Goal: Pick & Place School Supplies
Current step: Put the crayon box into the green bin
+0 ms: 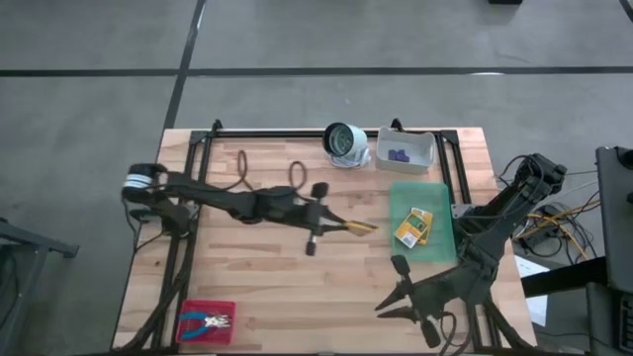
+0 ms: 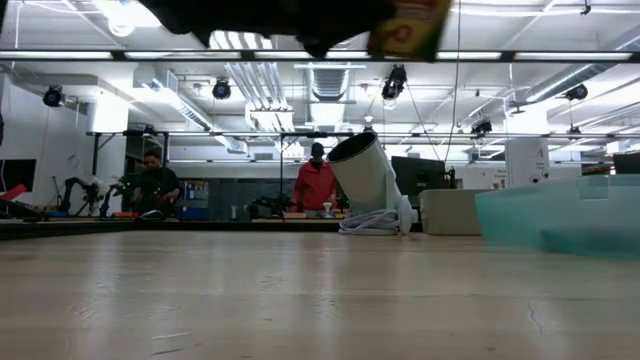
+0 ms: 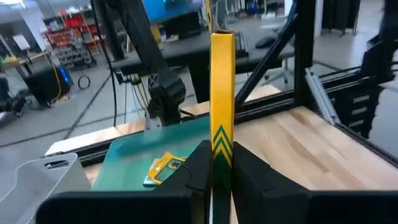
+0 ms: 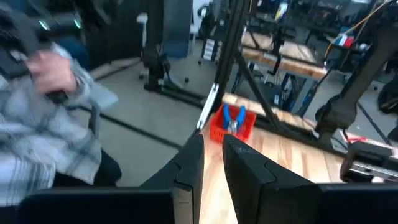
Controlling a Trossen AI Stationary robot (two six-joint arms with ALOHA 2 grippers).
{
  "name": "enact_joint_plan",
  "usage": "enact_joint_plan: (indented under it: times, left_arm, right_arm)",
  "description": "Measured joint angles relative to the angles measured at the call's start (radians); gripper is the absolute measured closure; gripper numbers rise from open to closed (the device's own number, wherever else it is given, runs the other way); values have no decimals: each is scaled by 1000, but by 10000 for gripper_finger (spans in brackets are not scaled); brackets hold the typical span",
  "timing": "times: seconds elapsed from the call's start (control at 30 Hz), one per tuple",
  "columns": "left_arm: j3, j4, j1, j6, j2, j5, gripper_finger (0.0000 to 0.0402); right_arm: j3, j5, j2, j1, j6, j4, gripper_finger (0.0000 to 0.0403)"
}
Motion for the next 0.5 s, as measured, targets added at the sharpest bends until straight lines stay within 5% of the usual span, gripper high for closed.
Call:
enact_joint_plan:
  times: [0.17,0.5]
  left_arm:
    - [-156,119,0,-10,-86,9,360]
    - [-179,124,0,-18,-99,10,356]
  right_arm:
    - [1,-1,0,-2,-1,49,346]
    - [1,-3,6,-4,84,70,346]
